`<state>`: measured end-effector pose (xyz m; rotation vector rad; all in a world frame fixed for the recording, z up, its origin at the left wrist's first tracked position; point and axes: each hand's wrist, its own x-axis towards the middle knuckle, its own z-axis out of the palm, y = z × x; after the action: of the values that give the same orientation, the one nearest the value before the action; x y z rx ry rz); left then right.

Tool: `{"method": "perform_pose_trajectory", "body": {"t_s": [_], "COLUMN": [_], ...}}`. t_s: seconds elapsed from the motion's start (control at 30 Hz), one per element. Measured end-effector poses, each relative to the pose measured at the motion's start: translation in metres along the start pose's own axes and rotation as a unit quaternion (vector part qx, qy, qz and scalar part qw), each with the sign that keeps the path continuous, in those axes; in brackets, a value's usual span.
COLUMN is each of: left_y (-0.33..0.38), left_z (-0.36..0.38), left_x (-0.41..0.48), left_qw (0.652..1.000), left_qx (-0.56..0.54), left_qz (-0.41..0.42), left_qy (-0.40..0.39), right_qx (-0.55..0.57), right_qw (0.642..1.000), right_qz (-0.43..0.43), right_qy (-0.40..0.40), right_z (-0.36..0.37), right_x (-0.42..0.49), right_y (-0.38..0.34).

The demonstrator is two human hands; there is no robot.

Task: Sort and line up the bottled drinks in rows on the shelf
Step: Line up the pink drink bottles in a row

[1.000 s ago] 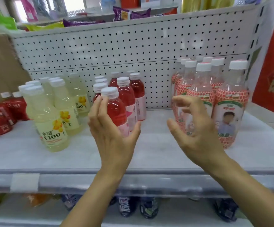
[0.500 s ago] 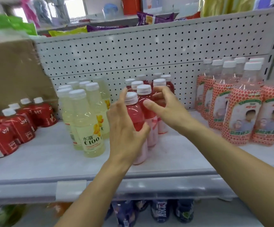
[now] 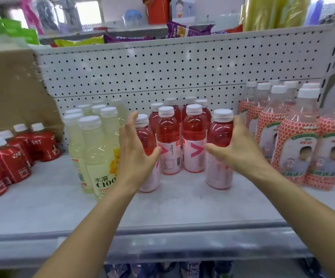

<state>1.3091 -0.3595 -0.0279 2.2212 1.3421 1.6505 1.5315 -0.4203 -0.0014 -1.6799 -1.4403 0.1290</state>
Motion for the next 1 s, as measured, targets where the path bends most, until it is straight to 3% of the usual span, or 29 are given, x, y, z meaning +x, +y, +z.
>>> {"method": "perform_pose_trajectory", "body": {"t_s": [0.13, 0.2, 0.3, 0.37, 0.43, 0.5, 0.6, 0.67, 0.77, 1.0], "left_y": [-0.008, -0.011, -0.002, 0.017, 0.037, 0.05, 0.054, 0.048, 0.043, 0.042], "left_z": [0.006, 0.008, 0.007, 0.001, -0.006, -0.01, -0.006, 0.001, 0.005, -0.007], "left_x": [0.012, 0.017, 0.029, 0.046, 0.073, 0.103, 0.133, 0.141, 0.146, 0.16], "left_qw": [0.999, 0.992, 0.957, 0.958, 0.971, 0.97, 0.926, 0.896, 0.892, 0.858], "left_qx": [0.035, 0.123, 0.267, 0.256, 0.199, 0.177, 0.189, 0.219, 0.213, 0.297], "left_qz": [-0.006, 0.027, 0.112, 0.132, 0.113, 0.081, 0.004, -0.014, -0.011, 0.017], "left_qy": [0.009, 0.029, 0.032, -0.01, -0.064, -0.149, -0.327, -0.387, -0.399, -0.419], "right_qx": [-0.014, -0.026, -0.051, -0.071, -0.089, -0.111, -0.202, -0.24, -0.258, -0.303], "right_qw": [0.999, 0.998, 0.992, 0.981, 0.978, 0.976, 0.944, 0.92, 0.905, 0.901], "right_qz": [0.035, 0.03, -0.048, -0.128, -0.174, -0.182, -0.168, -0.161, -0.155, -0.116], "right_qy": [0.026, 0.041, 0.106, 0.129, 0.07, -0.043, -0.199, -0.264, -0.3, -0.288], "right_z": [-0.015, -0.016, -0.019, -0.028, -0.038, -0.043, -0.033, -0.021, -0.012, -0.028], "right_x": [0.005, 0.009, 0.017, 0.031, 0.054, 0.08, 0.111, 0.123, 0.13, 0.136], "right_y": [0.017, 0.021, 0.009, -0.013, -0.038, -0.059, -0.072, -0.071, -0.067, -0.064]}}
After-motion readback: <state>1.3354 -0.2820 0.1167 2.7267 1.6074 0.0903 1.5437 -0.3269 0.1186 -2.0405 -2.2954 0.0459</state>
